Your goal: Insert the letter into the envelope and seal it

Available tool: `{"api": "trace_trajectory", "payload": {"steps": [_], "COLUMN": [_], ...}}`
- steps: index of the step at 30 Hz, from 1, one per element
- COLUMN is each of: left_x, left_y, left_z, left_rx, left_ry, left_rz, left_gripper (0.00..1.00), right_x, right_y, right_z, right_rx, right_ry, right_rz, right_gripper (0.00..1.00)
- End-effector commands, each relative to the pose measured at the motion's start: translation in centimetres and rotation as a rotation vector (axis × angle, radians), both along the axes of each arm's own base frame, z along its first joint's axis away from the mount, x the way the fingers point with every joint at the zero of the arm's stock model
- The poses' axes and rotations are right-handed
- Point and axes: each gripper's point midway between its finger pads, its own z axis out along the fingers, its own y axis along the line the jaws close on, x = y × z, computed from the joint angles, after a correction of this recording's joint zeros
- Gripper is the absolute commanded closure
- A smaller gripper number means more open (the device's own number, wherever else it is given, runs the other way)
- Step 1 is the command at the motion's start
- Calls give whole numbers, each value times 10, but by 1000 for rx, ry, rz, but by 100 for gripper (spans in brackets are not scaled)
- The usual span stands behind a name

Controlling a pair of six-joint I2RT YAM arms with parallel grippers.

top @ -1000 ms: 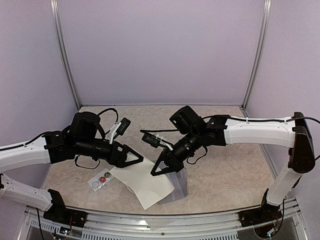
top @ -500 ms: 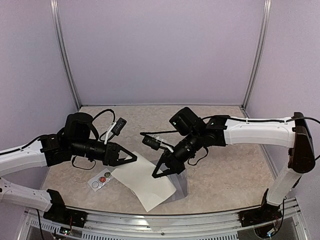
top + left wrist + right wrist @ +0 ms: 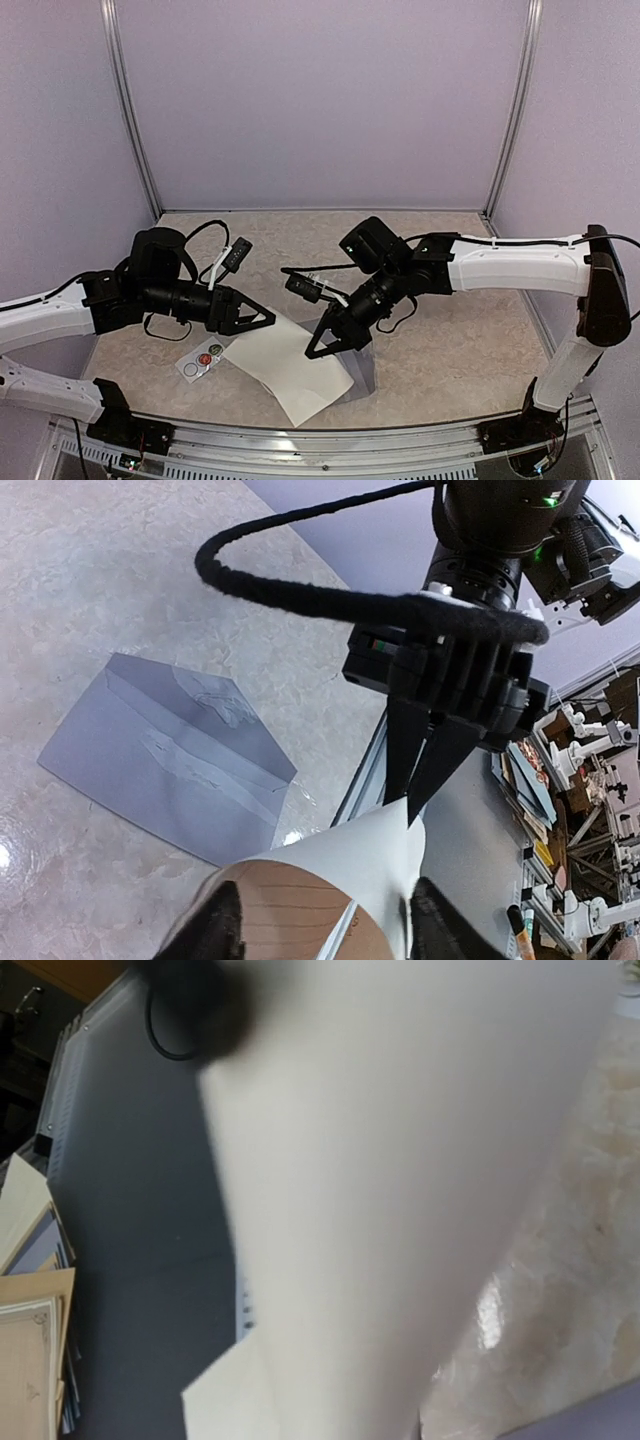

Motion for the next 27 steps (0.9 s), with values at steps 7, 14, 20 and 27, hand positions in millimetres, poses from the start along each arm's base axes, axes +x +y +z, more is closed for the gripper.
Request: {"api": "trace_trajectory", "payload": {"steps": [7, 14, 20, 27], "left_x": [-6, -20, -24, -14], "left_y": [-7, -16, -15, 0], "left_z": [-10, 7, 17, 50], "left_rx": [-13, -73, -83, -136], "left_ry": [4, 16, 24, -34], "left_rz": [-89, -191, -210, -155], "left_gripper": [1, 1, 1, 4], "right_x": [-27, -38, -37, -34], "right_y": [-2, -6, -7, -6], "right_z": [35, 47, 37, 34], "right_rx": [136, 188, 154, 137], "right_ry": [67, 83, 78, 70], "right_rz": [114, 169, 170, 160], "right_gripper": [100, 100, 100, 100]}}
